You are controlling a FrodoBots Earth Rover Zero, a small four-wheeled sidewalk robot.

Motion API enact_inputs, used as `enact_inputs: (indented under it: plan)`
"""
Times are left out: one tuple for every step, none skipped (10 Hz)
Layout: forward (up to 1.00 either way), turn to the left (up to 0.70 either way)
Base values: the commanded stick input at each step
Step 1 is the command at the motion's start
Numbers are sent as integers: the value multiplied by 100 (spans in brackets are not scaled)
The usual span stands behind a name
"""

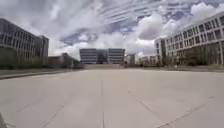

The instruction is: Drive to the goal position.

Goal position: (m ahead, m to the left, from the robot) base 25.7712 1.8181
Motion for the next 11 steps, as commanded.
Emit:
enact_inputs:
  plan:
    - [100, 0]
    - [100, 0]
    - [100, 0]
    - [100, 0]
    - [100, 0]
    - [100, 0]
    - [100, 0]
    - [100, 0]
    - [100, 0]
    - [100, -22]
    - [100, -40]
